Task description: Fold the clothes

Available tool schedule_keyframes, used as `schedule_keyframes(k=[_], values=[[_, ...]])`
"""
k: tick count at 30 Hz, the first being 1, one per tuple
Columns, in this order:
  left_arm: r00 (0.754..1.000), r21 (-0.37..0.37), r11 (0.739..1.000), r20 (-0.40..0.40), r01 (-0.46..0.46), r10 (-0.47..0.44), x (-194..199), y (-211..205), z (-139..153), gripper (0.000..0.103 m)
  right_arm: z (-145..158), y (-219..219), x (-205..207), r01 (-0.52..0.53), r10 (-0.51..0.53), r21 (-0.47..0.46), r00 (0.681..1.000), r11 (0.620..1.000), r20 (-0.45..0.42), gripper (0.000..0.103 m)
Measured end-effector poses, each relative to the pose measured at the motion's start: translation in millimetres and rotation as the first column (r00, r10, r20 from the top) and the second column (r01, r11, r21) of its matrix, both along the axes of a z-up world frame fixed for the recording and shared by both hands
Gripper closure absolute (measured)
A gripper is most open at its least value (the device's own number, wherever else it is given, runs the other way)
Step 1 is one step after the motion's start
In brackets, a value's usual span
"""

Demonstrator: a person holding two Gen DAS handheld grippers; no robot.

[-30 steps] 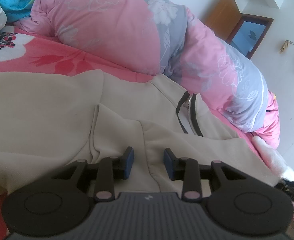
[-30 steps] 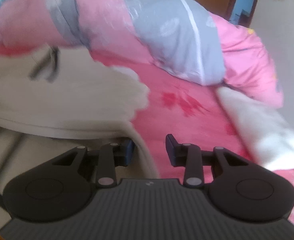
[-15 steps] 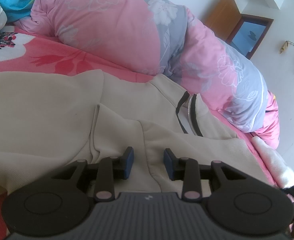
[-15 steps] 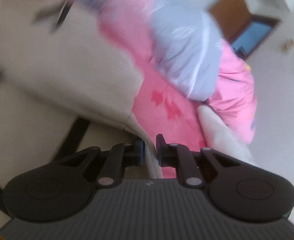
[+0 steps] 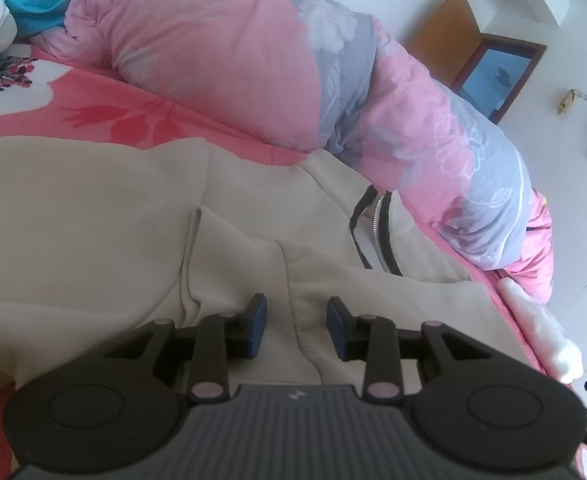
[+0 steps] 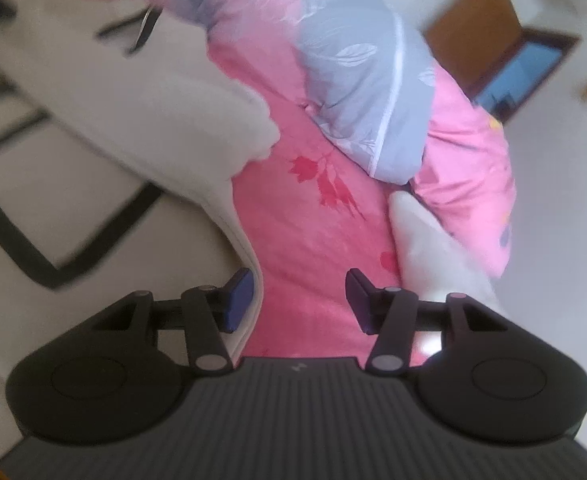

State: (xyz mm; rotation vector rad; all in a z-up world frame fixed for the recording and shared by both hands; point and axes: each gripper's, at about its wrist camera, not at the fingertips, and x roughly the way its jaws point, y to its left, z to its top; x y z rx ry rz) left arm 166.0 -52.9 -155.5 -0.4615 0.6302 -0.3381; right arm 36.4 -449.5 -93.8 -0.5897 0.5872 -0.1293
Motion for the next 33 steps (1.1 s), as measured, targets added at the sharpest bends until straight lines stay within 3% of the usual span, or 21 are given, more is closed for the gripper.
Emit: schedule_keyframes(k=[2,5,10,12,14,17,23,24,27,31,33], values=[[1.0,-0.002,1.0,0.0,0.0,0.0,0,0,0,0.068,9,4,-4,-0.023,0.019,0.127,0.999,0.992,0.03,0.057],[1.0,-0.005,1.0,0.0,0.0,0.0,0,0,0,0.068,9,5,-5,-0.053,0.043,0.309,0.998,0.95,0.04,0.061],[1.0,-0.014,1.0,-0.003,0.001,-0.001,0,2,-1,0.068,-23,-7,7,0.054,-0.015,0.351,0.994,0.935,-0.111,0.066],[1.0,-0.021,1.0,-0.004,0.001,-0.001,0,2,-1,0.068,-8,-14,11,0.068,-0.036,0.414,0.996,0.908,-0.085,0.074],[1.0,-0.027,1.0,-0.005,0.001,-0.002,0,3,-1,0.067,11,-20,19,0.074,-0.058,0.486,0.997,0.871,-0.048,0.074],[1.0,-0.03,1.0,-0.004,0.002,-0.002,0,3,-1,0.067,34,-26,42,0.03,-0.058,0.627,0.998,0.778,0.024,0.074],[1.0,-0.042,0.999,0.0,0.009,-0.009,0,4,-2,0.063,6,-10,120,0.021,-0.001,0.69,1.0,0.723,-0.029,0.078],[1.0,-0.046,0.999,0.001,0.012,-0.012,-1,4,-3,0.062,-5,-7,134,0.04,0.009,0.687,0.998,0.725,-0.067,0.078],[1.0,-0.056,0.998,0.002,0.013,-0.013,-1,5,-3,0.062,-26,5,151,0.073,0.029,0.621,0.988,0.78,-0.153,0.078],[1.0,-0.056,0.998,0.01,0.014,-0.014,-2,4,-5,0.061,1,-1,168,0.109,-0.01,0.64,0.988,0.761,-0.157,0.08],[1.0,-0.057,0.998,0.012,0.015,-0.014,-2,5,-5,0.061,8,-6,186,0.107,-0.041,0.625,0.992,0.773,-0.118,0.08]])
